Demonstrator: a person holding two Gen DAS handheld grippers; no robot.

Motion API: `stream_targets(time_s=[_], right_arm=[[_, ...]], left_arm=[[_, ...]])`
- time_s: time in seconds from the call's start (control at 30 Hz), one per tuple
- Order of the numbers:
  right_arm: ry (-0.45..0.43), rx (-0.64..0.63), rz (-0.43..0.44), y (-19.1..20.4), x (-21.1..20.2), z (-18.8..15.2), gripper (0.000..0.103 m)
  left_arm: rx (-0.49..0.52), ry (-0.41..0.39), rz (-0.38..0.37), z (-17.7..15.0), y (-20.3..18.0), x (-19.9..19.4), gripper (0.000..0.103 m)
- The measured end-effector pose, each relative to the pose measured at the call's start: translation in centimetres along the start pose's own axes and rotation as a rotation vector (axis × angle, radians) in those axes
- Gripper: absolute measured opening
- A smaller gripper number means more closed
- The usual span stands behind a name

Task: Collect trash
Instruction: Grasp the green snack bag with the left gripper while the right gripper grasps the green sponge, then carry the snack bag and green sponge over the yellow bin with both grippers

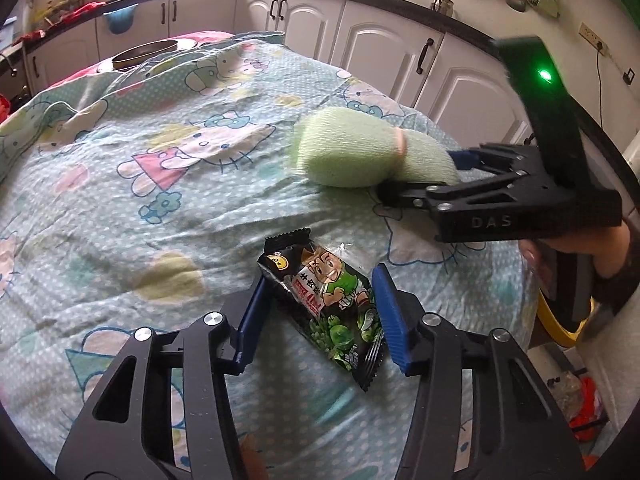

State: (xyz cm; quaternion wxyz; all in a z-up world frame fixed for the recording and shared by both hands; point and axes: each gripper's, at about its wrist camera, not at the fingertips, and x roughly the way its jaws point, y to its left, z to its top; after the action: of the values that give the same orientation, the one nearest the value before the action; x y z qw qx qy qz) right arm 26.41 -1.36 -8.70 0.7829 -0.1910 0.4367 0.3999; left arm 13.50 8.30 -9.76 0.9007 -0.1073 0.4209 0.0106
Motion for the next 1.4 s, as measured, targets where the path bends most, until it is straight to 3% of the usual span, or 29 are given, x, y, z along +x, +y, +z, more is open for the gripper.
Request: stream_targets(time_s=[0.27, 0.57, 1.4], right_arm=[[-0.049, 0.098, -0.028, -0.4, -2.7, -2.9, 0.072], [-0.162, 0.289, -0.080, -2.7, -7.7, -7.9, 0.072], [-0.281, 0.549, -0.257, -9.1, -18.4, -18.8, 0.072]], left_arm=[[-0.004, -0.013, -0.041, -0.1, -0.6, -0.5, 0.033], [0.040, -0.028, -0.086, 0.3, -3.0, -1.0, 0.031], [0.242, -0.104, -0.227, 3.3, -15.4, -1.7, 0.031]])
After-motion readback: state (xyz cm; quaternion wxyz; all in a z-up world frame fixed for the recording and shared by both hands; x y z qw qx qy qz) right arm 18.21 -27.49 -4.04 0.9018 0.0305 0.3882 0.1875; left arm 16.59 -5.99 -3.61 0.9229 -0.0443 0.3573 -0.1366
